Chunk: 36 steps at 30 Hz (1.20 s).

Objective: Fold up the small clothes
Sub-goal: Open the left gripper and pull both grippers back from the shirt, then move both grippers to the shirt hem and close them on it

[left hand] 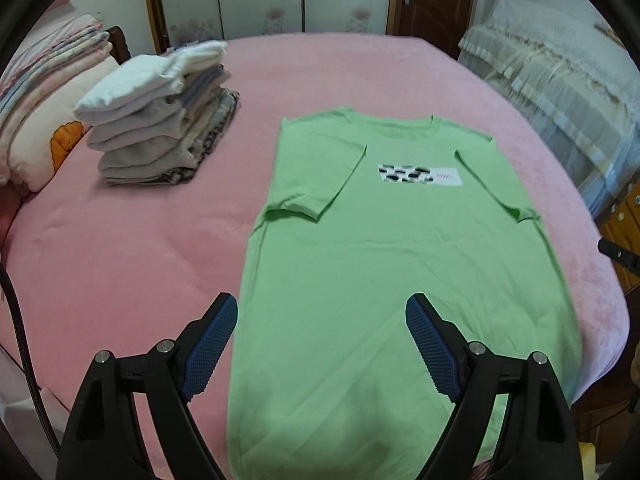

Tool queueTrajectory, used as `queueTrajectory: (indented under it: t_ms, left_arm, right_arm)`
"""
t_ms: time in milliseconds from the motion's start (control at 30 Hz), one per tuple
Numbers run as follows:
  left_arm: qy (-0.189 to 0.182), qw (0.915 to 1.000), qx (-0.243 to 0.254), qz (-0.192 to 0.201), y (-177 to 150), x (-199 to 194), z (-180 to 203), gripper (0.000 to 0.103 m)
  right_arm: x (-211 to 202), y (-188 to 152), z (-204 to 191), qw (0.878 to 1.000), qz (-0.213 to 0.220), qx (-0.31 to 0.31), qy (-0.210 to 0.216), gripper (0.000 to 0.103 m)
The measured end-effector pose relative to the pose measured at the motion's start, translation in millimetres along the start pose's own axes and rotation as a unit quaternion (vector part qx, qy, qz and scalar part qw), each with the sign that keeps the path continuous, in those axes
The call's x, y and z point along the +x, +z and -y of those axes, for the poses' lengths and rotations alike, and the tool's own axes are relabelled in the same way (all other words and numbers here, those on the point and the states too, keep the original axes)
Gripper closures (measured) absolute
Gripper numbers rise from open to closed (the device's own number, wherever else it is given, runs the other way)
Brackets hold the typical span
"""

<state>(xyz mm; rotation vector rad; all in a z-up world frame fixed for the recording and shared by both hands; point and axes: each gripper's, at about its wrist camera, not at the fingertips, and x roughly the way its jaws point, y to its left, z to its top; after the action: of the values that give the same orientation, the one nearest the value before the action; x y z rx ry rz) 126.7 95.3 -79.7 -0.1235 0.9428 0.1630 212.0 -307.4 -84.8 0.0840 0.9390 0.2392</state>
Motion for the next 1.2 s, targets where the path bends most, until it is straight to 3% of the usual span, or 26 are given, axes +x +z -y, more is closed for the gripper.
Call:
queueTrajectory:
  t_ms: [133,200,300,633,733,800,867,1067,1200]
  left_arm:
    - [-0.012,0.9981,0.002,0.060,-17.0,-44.5,-14.4,0.016]
    - [-0.006,0.9974,0.011,0.071,-25.9,-57.7,-16.1,0.011]
    - [0.002,0.9974,0.013,0.070,-37.6,-67.1,-19.2,0.011]
    - [-0.005,0.9997,-0.013,0.019,-80.9,-60.3,-39.0,0.011]
    - [-0.013,0.9998,-0.013,0.000,-92.7,-52.3,-47.2,0.011]
    - [-0.019,0.9997,-0.011,-0.014,-104.4,-44.3,-56.2,0.011]
    - [-0.018,0.9994,-0.014,-0.027,-115.4,-36.1,-65.2,0.011]
    - [-0.054,0.9934,-0.055,-0.085,-148.2,-0.8,-95.9,0.011]
    - [-0.057,0.9915,-0.041,-0.110,-162.6,16.5,-99.8,0.013]
  right_arm:
    - [-39.7,-14.9,-8.3,1.000,0.024,0.009,0.013,0.083]
    - [-54.5,-25.6,-13.5,0.999,0.028,0.011,0.016,0.079]
    - [-69.7,-44.0,-21.6,0.999,0.042,0.005,0.016,0.072]
    - [-100.8,-92.5,-47.6,0.996,0.067,-0.046,0.029,0.071]
    - [-102.2,-106.0,-44.8,0.996,0.046,-0.049,0.050,0.071]
    - [-99.8,-116.5,-42.6,0.997,0.039,-0.059,0.034,0.064]
    - [-96.7,-127.1,-37.8,0.997,0.035,-0.069,0.015,0.049]
    - [-74.8,-156.7,-8.4,0.997,-0.006,-0.079,-0.001,0.048]
    - [-57.8,-174.9,18.7,0.996,-0.039,-0.073,-0.018,0.048]
